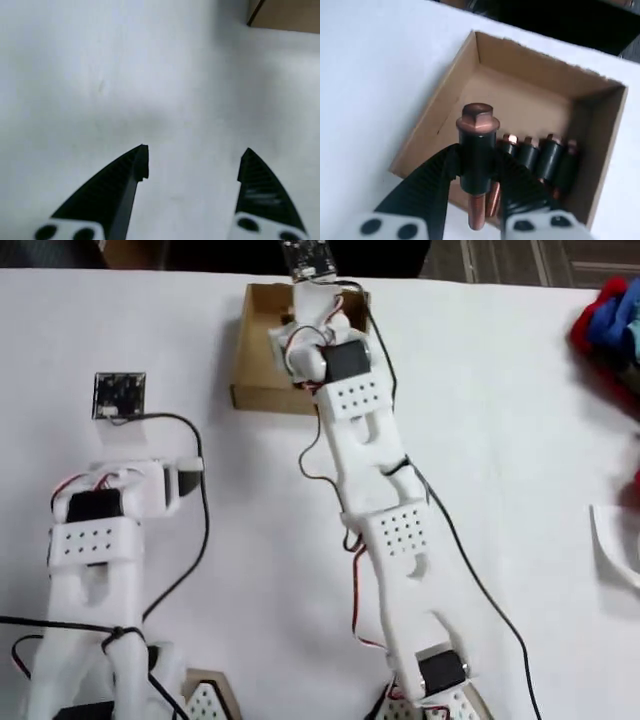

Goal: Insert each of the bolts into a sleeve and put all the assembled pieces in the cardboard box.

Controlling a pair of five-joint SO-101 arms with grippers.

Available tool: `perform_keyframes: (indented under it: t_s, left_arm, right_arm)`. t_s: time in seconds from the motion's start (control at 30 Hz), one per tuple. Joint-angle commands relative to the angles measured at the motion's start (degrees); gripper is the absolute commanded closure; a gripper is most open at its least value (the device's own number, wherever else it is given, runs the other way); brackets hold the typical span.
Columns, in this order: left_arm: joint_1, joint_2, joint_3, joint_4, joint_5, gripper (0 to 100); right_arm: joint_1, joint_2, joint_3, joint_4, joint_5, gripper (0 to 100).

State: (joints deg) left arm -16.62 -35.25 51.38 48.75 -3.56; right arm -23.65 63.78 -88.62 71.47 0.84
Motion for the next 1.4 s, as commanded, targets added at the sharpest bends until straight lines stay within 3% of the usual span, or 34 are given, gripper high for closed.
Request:
perform_keyframes:
  t_s: [0.0,0.47,1.37]
  left_arm:
    - [-0.6,-0.6,0.4,-0.4,-0.6,71]
    - [-0.5,-0.6,0.6,-0.8,-0.7,72]
    - [-0.5,-0.6,0.6,-0.9,-0.7,74]
  right_arm:
    - [0.7,-1.2,-0.4,-7.5,-0.2,97.2]
    - [0.9,-0.6,14.0,-15.9,-10.6,97.1]
    - [-1.5,3.6,15.2,-16.9,-10.2,95.0]
